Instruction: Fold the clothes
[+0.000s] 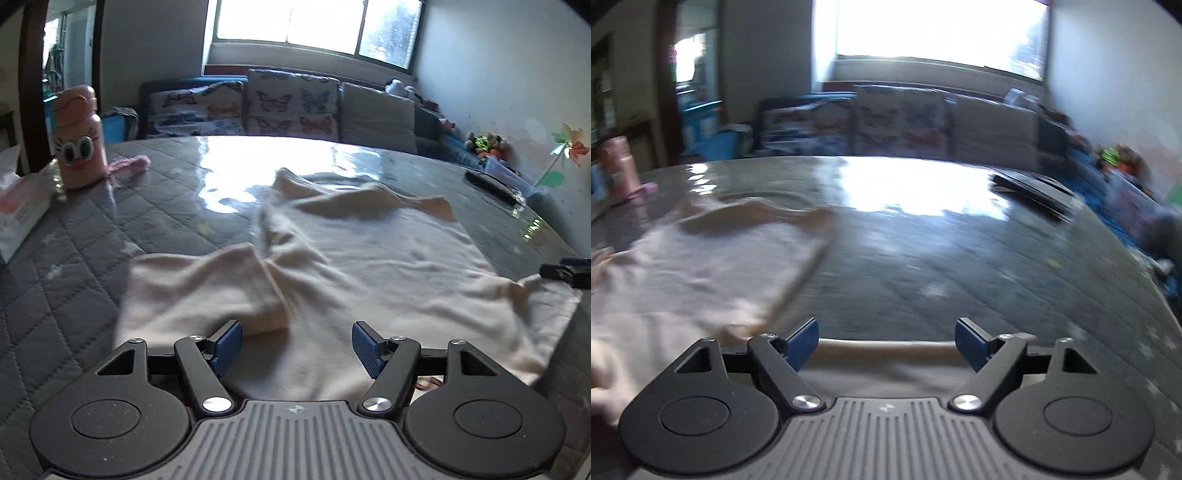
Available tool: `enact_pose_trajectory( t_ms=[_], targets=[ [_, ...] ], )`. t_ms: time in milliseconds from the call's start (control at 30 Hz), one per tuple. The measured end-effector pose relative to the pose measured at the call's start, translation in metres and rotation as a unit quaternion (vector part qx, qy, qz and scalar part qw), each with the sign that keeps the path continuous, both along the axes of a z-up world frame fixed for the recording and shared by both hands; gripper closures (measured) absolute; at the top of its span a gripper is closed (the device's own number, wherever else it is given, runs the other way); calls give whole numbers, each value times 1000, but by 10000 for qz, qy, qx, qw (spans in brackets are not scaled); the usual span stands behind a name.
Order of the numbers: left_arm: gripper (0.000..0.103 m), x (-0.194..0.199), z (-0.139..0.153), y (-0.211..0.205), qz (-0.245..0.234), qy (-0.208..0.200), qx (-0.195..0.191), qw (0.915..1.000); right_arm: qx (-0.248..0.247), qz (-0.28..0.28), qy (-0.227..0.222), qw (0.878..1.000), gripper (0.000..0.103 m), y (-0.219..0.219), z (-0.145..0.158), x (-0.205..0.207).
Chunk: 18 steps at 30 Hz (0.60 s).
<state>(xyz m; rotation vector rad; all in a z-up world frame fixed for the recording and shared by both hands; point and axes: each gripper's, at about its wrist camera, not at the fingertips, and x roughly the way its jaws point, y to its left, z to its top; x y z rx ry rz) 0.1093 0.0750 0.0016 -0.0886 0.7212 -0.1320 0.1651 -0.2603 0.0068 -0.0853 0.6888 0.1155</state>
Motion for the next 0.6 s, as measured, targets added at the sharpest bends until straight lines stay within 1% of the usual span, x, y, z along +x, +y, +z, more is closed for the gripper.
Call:
enact_pose_trajectory(
  t_ms=[67,133,200,267,333,433,600],
  targets=[
    [34,5,3,6,98,-105,5,9999,-60,401,-75,9991,16,22,3,-3],
    [34,12,6,11,223,-230,76,9995,-178,774,-152,9967,15,44,6,-5],
    [34,19,8,17,336,-350,169,9987,-283,1054,-190,9938,14,63,7,-5],
    [34,24,9,20,360,-420,314,9980,-286,1287,-161,9911,13,79,7,-4],
    [34,24,11,23,299,-475,444,9974,-278,1431,-98,9893,13,91,4,-2],
    [31,13,13,20,-47,-602,654,9960,-273,1599,0,9868,10,106,-2,1],
    [31,1,1,6,-535,-608,1402,9868,-285,1711,207,9846,7,116,-19,5]
  ],
)
